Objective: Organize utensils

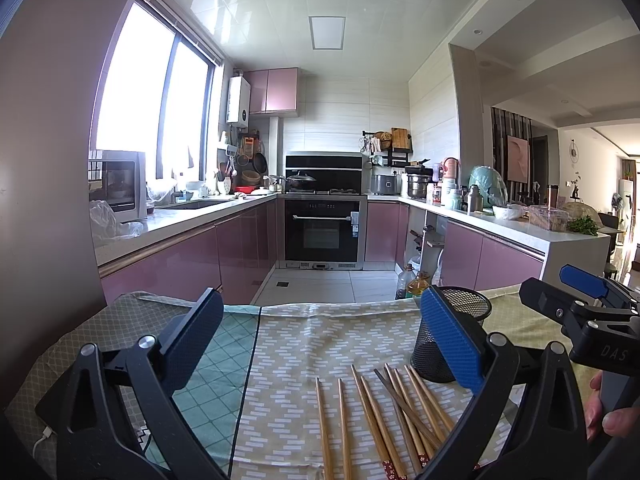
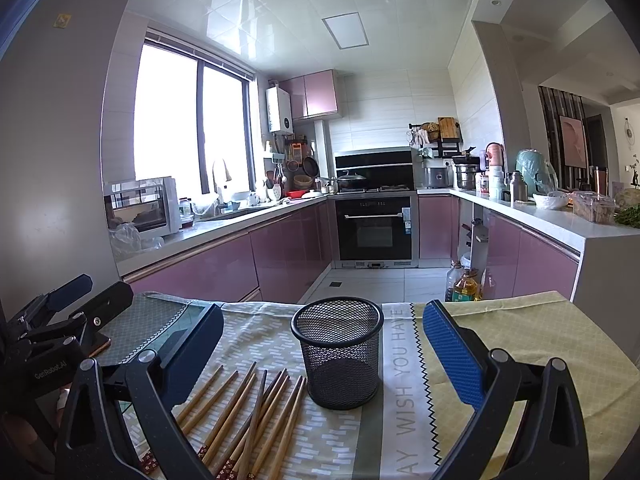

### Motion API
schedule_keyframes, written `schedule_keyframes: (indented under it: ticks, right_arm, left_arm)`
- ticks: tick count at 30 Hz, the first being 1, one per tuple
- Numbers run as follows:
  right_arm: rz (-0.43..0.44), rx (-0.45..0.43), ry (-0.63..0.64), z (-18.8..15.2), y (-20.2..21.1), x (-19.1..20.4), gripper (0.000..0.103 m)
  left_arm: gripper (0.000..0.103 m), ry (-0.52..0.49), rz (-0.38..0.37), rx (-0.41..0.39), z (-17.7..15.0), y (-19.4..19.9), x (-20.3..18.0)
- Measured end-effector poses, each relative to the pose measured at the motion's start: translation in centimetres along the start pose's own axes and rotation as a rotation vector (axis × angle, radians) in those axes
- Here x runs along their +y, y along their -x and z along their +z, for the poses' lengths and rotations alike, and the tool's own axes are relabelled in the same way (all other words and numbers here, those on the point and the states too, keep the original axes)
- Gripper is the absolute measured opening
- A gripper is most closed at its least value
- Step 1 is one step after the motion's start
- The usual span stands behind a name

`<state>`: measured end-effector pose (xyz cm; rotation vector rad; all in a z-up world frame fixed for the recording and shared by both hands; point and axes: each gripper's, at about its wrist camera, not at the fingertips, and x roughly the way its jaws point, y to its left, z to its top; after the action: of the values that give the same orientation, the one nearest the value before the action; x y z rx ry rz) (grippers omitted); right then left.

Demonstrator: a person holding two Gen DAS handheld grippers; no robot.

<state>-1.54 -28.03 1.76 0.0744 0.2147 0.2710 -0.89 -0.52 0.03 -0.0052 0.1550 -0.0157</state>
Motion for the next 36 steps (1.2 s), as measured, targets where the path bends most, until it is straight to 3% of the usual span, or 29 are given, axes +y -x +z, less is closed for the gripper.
schedule_keyframes:
  ticks: [36]
  right_arm:
    - [0.003,0.005,-0.006,-0.08,-0.17,-0.04,0.097]
  left_arm:
    - [0.097,-0.003,-0.003,0.005,-0.27,0.0,-0.18]
